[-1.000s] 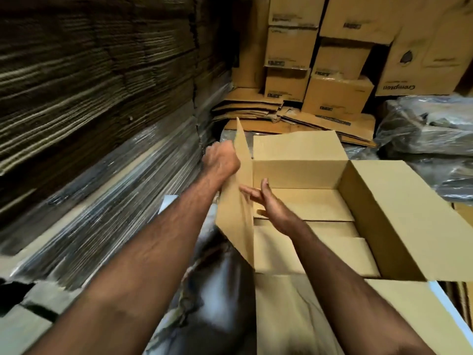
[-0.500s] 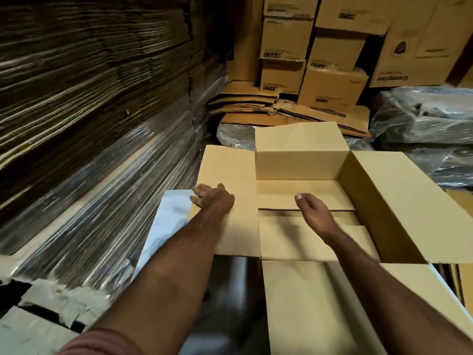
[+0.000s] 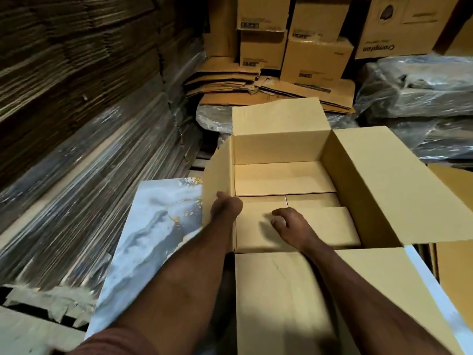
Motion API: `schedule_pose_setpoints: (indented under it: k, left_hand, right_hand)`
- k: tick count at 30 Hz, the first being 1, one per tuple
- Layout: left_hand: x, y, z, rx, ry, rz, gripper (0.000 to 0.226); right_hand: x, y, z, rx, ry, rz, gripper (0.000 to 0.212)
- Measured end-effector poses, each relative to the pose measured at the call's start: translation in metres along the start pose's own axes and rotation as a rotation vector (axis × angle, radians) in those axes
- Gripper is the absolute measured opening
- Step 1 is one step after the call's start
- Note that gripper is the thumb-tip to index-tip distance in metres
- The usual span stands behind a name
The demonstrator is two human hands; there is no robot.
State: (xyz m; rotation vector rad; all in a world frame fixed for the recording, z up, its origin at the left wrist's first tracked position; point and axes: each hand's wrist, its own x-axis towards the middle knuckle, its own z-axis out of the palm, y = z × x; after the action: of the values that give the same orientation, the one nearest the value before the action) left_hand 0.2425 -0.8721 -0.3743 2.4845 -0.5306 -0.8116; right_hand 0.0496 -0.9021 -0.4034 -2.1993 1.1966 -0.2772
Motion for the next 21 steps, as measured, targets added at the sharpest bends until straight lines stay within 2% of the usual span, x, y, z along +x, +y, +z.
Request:
schedule_pose_setpoints:
  k: [3, 5, 8, 10, 13, 17, 21]
  left_hand:
    - [-0.009, 0.002, -0.006, -0.117, 0.015, 0.08, 0.043]
    - [-0.004, 0.005, -0.009, -0.278, -0.014, 0.104, 0.044]
    - [0.014, 0.006, -0.004, -0.526, -0.04, 0.113, 0.06]
    - [-0.011, 0.012, -0.023, -0.671, -0.055, 0.151, 0.054]
    - [-0.048, 0.021, -0.053, -0.813, -0.112, 0.231, 0.036]
    - [-0.08, 0.034, -0.083, -0.943, -0.255, 0.338, 0.03]
    - [-0.101, 0.045, -0.098, -0.945, -0.216, 0.398, 0.028]
  right_hand:
    - [0.001, -0.002, 0.0, -0.104, -0.069, 0.049, 0.046]
    - [0.001, -0.011, -0.005, -0.206, -0.137, 0.058, 0.06]
    - [0.0, -0.023, -0.019, -0.339, -0.215, 0.091, 0.079]
    - [0.002, -0.027, -0.031, -0.403, -0.31, 0.163, 0.087]
    - [0.01, -0.031, -0.044, -0.436, -0.385, 0.229, 0.086]
    - [0.017, -0.034, -0.051, -0.491, -0.323, 0.24, 0.08]
    - [0.028, -0.04, -0.069, -0.552, -0.342, 0.233, 0.079]
